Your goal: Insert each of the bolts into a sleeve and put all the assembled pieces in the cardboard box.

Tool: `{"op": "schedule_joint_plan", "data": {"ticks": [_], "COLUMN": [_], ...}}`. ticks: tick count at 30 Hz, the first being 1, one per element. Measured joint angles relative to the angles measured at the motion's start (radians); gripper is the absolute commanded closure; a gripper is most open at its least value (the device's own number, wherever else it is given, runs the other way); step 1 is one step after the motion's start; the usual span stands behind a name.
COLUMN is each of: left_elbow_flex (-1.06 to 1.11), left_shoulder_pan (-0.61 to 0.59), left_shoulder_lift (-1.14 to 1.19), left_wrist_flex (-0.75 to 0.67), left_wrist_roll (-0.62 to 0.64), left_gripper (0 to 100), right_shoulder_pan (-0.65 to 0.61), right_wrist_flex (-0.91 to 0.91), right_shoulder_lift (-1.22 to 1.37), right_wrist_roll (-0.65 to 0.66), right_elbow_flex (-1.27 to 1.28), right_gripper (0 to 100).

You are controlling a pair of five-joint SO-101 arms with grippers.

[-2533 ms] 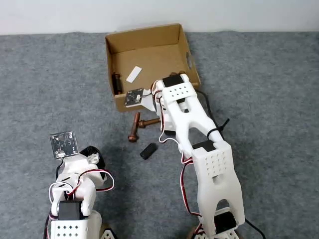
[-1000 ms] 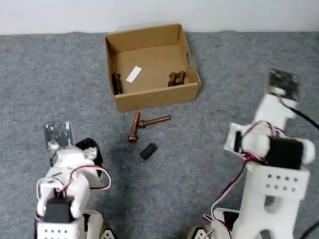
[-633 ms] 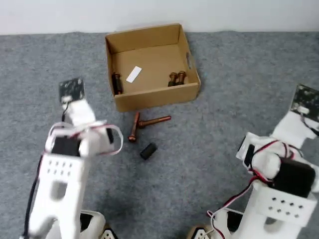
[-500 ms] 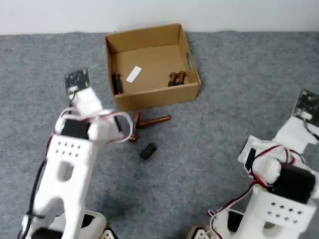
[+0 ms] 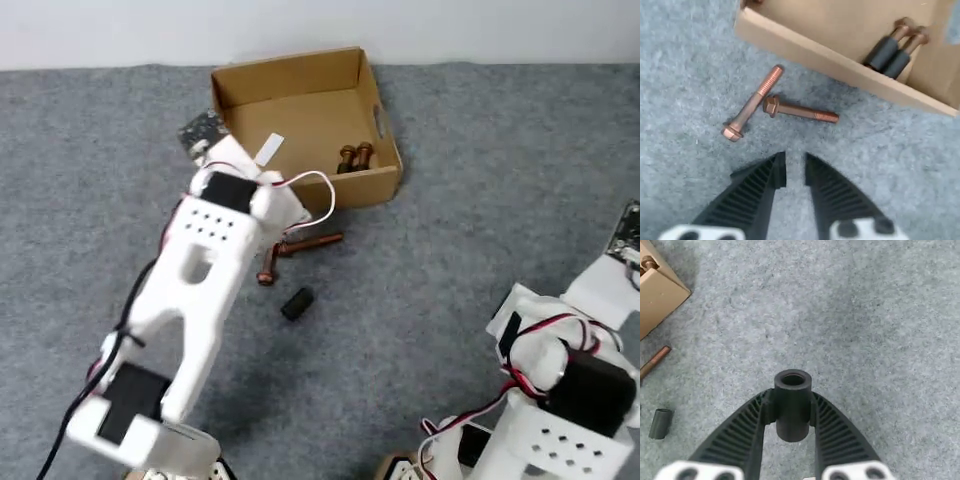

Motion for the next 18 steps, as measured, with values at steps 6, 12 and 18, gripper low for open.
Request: {"op": "schedule_joint_plan", "data": {"ticks": [6, 12, 18], "left_elbow_flex": [-0.106, -0.181, -0.230], "left_shoulder_pan": [0.008, 0.008, 0.008], "left_shoulder_lift": [0.166, 0.302, 0.402], "left_wrist_flex": [0.000, 0.000, 0.000], "left_wrist_roll": [0.005, 0.008, 0.008], "left_gripper": [86, 86, 86], "right_shoulder_pan": [0.017, 0.017, 0.017], "right_wrist_flex": [0.000, 0.000, 0.000], "right_shoulder_lift": [0.000, 0.000, 0.000], "right_wrist_roll": [-0.003, -0.003, -0.003], "right_elbow_flex": [0.000, 0.015, 0.015], "right_gripper": [98.9, 98.9, 98.9]}}
